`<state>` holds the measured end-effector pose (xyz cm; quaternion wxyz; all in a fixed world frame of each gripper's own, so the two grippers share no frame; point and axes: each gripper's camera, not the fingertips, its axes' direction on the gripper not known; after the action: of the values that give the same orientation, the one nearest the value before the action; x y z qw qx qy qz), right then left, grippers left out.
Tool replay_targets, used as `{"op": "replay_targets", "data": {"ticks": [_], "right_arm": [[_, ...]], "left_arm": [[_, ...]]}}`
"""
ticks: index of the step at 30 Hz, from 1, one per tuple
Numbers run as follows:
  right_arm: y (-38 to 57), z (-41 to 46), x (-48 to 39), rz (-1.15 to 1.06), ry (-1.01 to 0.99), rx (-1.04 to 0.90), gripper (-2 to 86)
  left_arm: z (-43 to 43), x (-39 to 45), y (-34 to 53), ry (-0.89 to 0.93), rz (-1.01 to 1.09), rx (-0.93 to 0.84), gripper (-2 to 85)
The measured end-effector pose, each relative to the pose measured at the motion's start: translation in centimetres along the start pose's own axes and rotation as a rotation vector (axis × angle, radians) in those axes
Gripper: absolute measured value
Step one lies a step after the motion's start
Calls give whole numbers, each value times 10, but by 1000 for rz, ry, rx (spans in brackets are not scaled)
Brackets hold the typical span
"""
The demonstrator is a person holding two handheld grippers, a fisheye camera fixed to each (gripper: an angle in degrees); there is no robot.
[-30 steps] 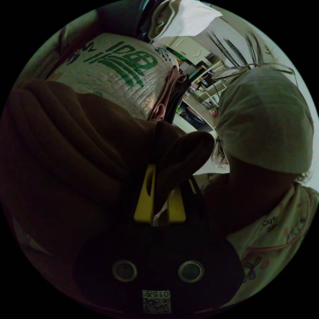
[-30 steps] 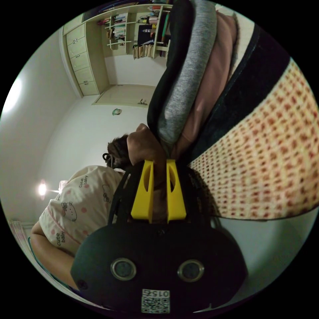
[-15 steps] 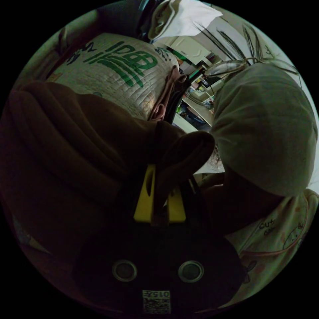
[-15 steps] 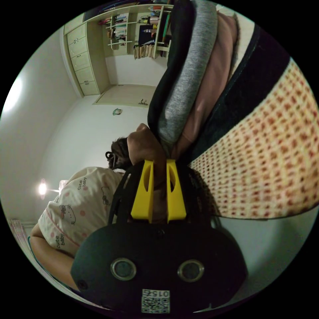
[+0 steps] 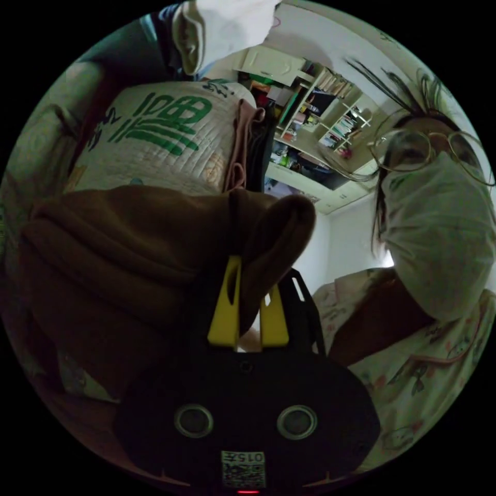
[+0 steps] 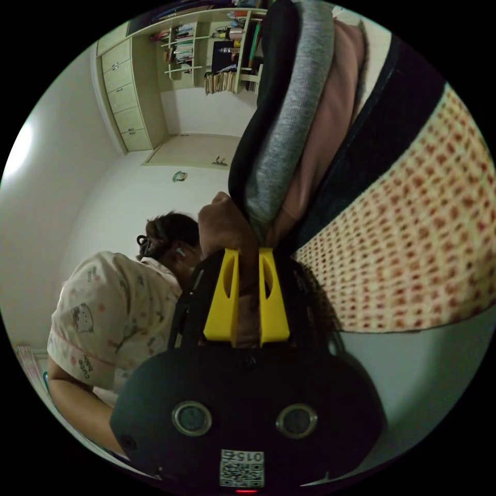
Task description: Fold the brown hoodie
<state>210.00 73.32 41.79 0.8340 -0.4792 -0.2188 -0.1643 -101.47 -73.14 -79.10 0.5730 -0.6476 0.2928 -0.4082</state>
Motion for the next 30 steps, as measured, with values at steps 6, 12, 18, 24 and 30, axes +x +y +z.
{"op": "replay_targets", "data": {"ticks": [6, 12, 18, 24, 30], "right_arm": [[7, 42, 40, 9, 2, 5, 66], [15, 96, 90, 47, 13, 28, 65], [25, 163, 134, 105, 101, 68, 64], [31, 244, 158, 165, 293, 72, 63], [20, 376, 144, 46, 417, -98, 63]], "left_arm": [[-4, -34, -14, -36, 79, 41, 35], [-3, -36, -35, -269, 223, 10, 51], [2, -59, -70, -432, 248, -62, 54], [1, -79, -106, -586, 263, -159, 54], [-67, -68, -143, -682, 354, -68, 53]]}}
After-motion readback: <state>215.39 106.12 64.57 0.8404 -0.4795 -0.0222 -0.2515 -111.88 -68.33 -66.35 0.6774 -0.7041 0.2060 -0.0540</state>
